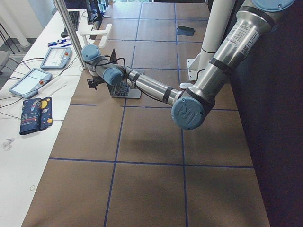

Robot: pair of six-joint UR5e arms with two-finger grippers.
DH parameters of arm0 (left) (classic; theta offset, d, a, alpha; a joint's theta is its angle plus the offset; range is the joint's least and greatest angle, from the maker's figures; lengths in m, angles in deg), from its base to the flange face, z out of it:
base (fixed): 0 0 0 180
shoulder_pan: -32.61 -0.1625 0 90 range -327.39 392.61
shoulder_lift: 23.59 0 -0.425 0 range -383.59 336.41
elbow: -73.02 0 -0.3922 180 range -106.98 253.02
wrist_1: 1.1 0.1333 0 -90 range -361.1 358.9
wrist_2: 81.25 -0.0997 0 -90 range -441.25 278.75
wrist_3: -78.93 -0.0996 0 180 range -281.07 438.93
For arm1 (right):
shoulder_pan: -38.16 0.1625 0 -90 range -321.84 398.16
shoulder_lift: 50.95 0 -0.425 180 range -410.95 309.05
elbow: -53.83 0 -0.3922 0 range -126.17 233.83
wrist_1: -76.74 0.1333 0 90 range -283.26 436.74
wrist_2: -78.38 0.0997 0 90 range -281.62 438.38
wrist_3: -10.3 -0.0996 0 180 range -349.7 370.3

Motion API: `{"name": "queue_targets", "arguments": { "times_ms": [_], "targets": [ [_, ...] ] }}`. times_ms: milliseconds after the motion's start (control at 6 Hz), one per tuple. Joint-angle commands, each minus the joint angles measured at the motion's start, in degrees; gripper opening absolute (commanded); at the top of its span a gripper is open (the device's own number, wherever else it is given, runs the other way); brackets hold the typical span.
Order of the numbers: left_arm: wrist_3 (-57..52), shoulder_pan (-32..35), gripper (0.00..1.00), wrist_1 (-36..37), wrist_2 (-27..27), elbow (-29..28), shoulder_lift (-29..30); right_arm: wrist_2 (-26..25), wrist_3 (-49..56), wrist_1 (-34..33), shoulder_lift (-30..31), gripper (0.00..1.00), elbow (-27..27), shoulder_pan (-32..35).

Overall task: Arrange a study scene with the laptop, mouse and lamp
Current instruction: 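Release the laptop and withdraw the left gripper away from the table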

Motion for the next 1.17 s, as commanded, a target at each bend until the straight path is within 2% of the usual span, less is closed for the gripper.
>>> {"name": "queue_targets", "arguments": {
  "times_ms": [0, 167, 333, 500, 667, 833, 1000],
  "targets": [
    [10.5, 2.4, 1.00, 15.4, -0.4, 0.4, -0.6, 3.7, -0.6, 5.1, 0.6, 1.00, 0.5, 0.0],
    [11.4, 4.2, 1.00, 15.5, 0.2, 1.0, -5.7, 4.2, -1.4, 5.8, 1.3, 1.00, 2.3, -1.9],
    [13.5, 4.3, 1.00, 15.0, -0.1, 1.6, -7.3, 4.1, -14.1, 6.1, 2.3, 1.00, 5.7, -6.5],
    [16.4, 4.3, 1.00, 14.3, -0.1, 3.1, -8.4, 3.9, -26.3, 17.3, 7.3, 1.00, 8.0, -11.9],
    [17.3, 4.3, 1.00, 14.2, -0.1, 3.9, -9.3, 2.3, -40.9, 34.0, 12.9, 1.00, 7.8, -18.9],
    [17.3, 4.2, 1.00, 14.2, -0.1, 3.9, -9.3, -1.0, -51.6, 42.5, 15.5, 1.00, 7.8, -26.3],
    [17.3, 4.2, 1.00, 14.2, 0.0, 4.0, -9.3, -7.3, -63.4, 52.4, 19.2, 1.00, 7.7, -36.2]
  ]
}}
